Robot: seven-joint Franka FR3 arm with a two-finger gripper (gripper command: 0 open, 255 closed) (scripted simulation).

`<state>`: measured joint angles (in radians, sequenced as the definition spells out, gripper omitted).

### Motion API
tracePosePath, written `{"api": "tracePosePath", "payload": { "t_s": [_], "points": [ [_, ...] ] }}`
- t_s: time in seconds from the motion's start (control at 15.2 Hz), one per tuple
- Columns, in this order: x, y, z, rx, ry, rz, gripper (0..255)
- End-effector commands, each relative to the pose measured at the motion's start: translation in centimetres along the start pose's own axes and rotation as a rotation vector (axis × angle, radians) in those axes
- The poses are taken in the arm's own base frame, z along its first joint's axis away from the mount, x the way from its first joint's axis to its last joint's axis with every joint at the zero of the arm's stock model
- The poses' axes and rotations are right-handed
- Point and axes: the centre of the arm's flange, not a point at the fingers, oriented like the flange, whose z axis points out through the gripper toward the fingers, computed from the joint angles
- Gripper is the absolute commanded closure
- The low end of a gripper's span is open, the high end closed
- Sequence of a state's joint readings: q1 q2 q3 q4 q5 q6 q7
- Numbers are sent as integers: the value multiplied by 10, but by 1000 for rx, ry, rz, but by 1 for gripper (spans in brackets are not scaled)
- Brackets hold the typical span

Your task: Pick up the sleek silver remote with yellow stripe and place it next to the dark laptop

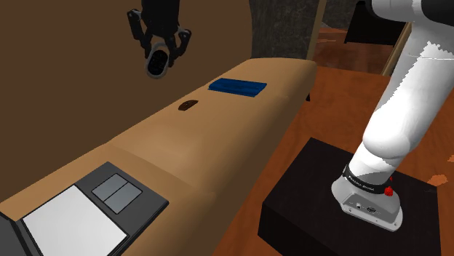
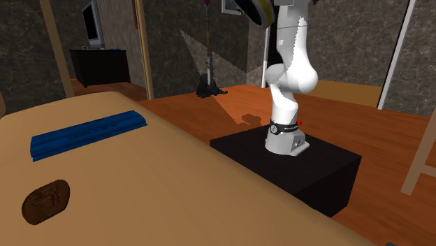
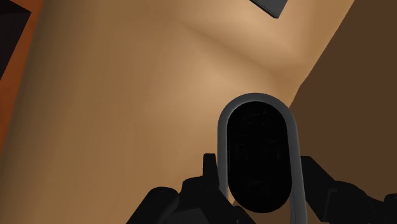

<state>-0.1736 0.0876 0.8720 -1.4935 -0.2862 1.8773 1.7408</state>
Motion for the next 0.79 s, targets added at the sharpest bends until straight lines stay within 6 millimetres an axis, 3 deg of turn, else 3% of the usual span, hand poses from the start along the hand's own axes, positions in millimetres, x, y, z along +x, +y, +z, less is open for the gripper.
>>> {"api": "tracePosePath", "payload": {
  "t_s": [0.0, 0.73],
  "points": [
    [-2, 4, 9, 0, 0, 0, 255],
    [-11, 24, 63, 0, 0, 0, 255]
  ]
}}
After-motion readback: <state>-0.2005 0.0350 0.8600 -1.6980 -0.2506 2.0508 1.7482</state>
